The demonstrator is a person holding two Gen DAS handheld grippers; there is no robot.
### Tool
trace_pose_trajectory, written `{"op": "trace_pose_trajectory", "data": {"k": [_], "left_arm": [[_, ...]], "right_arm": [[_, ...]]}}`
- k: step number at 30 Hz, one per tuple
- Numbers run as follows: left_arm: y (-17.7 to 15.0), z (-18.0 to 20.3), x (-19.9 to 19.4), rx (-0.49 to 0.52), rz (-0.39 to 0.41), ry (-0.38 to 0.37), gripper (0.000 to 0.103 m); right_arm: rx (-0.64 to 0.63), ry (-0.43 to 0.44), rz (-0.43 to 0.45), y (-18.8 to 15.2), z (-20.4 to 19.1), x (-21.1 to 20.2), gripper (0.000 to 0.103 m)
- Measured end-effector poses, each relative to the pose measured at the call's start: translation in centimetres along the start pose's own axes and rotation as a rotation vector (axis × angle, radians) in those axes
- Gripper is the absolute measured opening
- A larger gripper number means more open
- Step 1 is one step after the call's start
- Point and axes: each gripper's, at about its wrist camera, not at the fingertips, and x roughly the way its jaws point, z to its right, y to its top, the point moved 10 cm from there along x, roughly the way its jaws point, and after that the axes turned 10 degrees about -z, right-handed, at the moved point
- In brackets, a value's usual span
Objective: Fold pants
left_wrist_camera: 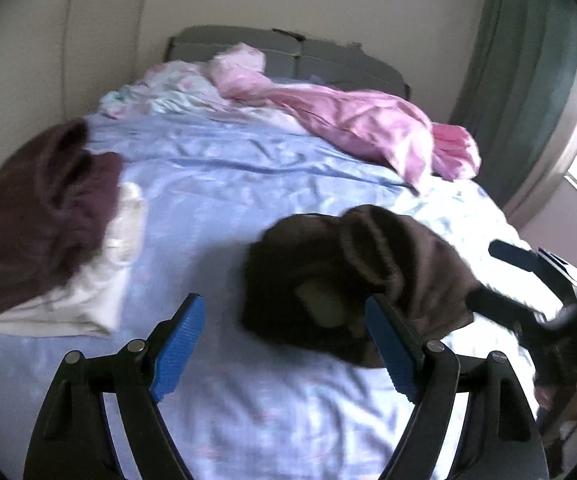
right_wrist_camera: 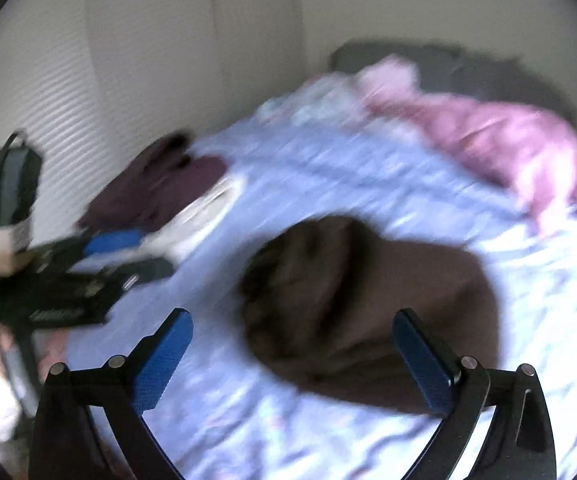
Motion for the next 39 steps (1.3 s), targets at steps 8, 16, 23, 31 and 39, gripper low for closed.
{"op": "trace_pose_trajectory", "data": {"k": [8,16,23,31,39], "left_arm": [[2.0,1.7,5.7,-0.245,-0.127,-0.242,0.073],[1.3,2.7,9.6,-0.368,-0.254,-0.339,0.052],[3.8,3.5,8.7,-0.219,-0.185,-0.273,0.024],[6.7,0.2,10.9,-0.067,-0.172,-0.113,0.027],[6.7,-0.7,6.5,0.012,-0.059,0.024,0.064]], "right_arm": [[0.190,-0.009,0.003,0.4,6.9,0.4,0.076],[0.295,0.003,-0.035,-0.6,10.4,1.9,0.069],[0.346,-0.004,-0.050,-1.3,12.0,2.1,0.069],[0.399,-0.008,-0.073,-2.4,13.1,3.2,0.069],[0.367,-0.022,-0.138,-4.0,11.8,5.5,0.069]]}}
